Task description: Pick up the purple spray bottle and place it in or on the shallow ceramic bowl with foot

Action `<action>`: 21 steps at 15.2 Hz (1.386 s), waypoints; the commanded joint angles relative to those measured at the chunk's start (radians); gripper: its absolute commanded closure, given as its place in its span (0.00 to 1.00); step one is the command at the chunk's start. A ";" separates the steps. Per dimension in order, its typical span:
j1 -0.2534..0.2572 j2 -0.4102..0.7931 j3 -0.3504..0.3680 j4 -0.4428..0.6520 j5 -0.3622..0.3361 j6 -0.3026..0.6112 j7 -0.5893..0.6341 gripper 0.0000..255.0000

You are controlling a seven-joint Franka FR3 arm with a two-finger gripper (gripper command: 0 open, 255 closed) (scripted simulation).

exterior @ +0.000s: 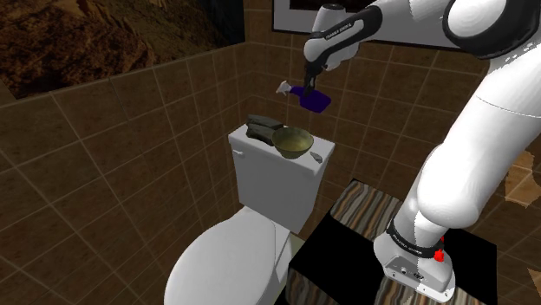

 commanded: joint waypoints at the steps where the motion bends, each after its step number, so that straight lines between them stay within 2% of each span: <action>1: 0.008 -0.031 0.012 -0.012 -0.028 -0.018 0.035 1.00; 5: 0.031 -0.138 0.075 -0.094 -0.120 -0.049 0.173 1.00; 9: 0.047 -0.228 0.151 -0.157 -0.177 -0.091 0.293 1.00; 21: 0.039 -0.161 0.137 -0.261 -0.192 0.078 0.316 1.00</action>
